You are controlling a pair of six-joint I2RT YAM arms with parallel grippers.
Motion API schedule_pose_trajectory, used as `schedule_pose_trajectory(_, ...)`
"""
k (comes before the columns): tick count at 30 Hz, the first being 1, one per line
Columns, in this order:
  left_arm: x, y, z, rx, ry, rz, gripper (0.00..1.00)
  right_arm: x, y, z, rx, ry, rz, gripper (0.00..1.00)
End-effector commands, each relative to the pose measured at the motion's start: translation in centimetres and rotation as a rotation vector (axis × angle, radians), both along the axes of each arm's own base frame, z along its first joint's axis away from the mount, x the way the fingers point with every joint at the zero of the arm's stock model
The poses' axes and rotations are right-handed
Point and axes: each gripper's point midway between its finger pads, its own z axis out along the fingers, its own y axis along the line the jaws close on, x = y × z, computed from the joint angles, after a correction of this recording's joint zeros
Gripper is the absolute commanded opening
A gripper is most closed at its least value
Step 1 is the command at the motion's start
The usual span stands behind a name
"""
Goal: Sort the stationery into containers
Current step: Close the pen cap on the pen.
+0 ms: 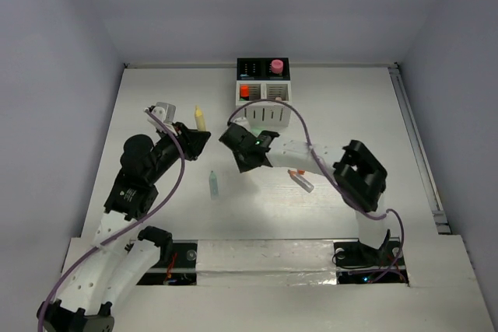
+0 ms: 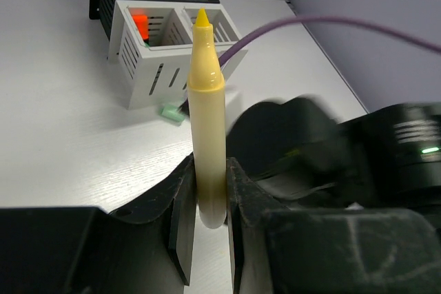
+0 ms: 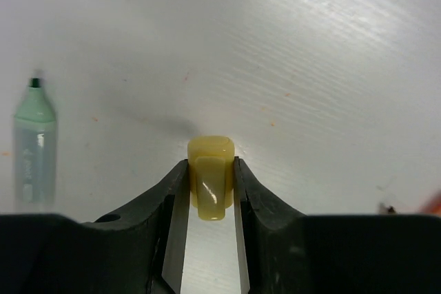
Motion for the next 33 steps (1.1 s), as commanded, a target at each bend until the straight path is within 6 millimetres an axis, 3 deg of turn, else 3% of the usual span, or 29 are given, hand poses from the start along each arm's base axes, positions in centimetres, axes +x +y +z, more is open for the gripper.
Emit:
schedule_pose_trajectory(1, 0.2, -0.5, 1.5, -0.004, -0.046, -0.023, 0.0, 3.8, 0.4, 12.1, 0.241, -0.281, -0.081, 0.0)
schedule_pose_trajectory(2, 0.3, -0.5, 1.5, -0.006, -0.045, -0.026, 0.0, 4.2, 0.4, 15.7, 0.323, -0.351, -0.097, 0.0)
schedule_pose_trajectory(4, 0.3, -0.7, 1.4, -0.006, -0.043, -0.034, 0.0, 4.5, 0.4, 19.1, 0.406, -0.422, -0.104, 0.0)
schedule_pose_trajectory(6, 0.4, -0.8, 1.3, -0.004, -0.041, -0.038, 0.0, 4.5, 0.5, 24.0, 0.544, -0.513, -0.104, 0.0)
schedule_pose_trajectory(8, 0.5, -0.9, 1.2, -0.004, -0.04, -0.041, 0.0, 4.4, 0.7, 26.9, 0.632, -0.559, -0.095, 0.0)
schedule_pose_trajectory(9, 0.5, -0.9, 1.0, -0.004, -0.034, -0.043, 0.0, 4.3, 1.0, 29.8, 0.724, -0.606, -0.089, 0.0)
schedule_pose_trajectory(11, 0.6, -1.1, 0.9, -0.003, -0.03, -0.052, 0.0, 3.9, 1.7, 32.1, 0.817, -0.632, -0.055, 0.0)
schedule_pose_trajectory(12, 0.6, -1.3, 0.7, -0.002, -0.025, -0.061, 0.0, 3.8, 2.2, 34.5, 0.896, -0.661, -0.048, 0.0)
schedule_pose_trajectory(15, 0.7, -1.5, 0.3, 0.003, -0.01, -0.072, 0.0, 3.2, 3.6, 37.2, 1.002, -0.675, 0.01, 0.0)
schedule_pose_trajectory(16, 0.7, -1.6, 0.2, 0.005, -0.008, -0.081, 0.0, 3.3, 4.3, 37.2, 1.017, -0.665, 0.018, 0.0)
schedule_pose_trajectory(17, 0.7, -1.7, 0.2, 0.003, -0.005, -0.087, 0.0, 3.1, 4.9, 38.8, 1.055, -0.668, 0.041, 0.0)
schedule_pose_trajectory(19, 0.6, -1.8, 0.2, 0.004, -0.006, -0.095, 0.0, 3.5, 6.2, 38.5, 1.058, -0.643, 0.057, 0.0)
schedule_pose_trajectory(20, 0.6, -1.8, 0.2, 0.004, -0.006, -0.095, 0.0, 3.3, 6.7, 39.6, 1.086, -0.64, 0.08, 0.0)
schedule_pose_trajectory(23, 0.5, -1.7, 0.3, 0.004, -0.013, -0.092, 0.0, 3.6, 8.0, 38.9, 1.089, -0.609, 0.095, 0.0)
schedule_pose_trajectory(33, 0.5, -1.6, 0.5, 0.003, -0.019, -0.083, 0.0, 3.9, 9.0, 36.5, 1.053, -0.556, 0.095, 0.0)
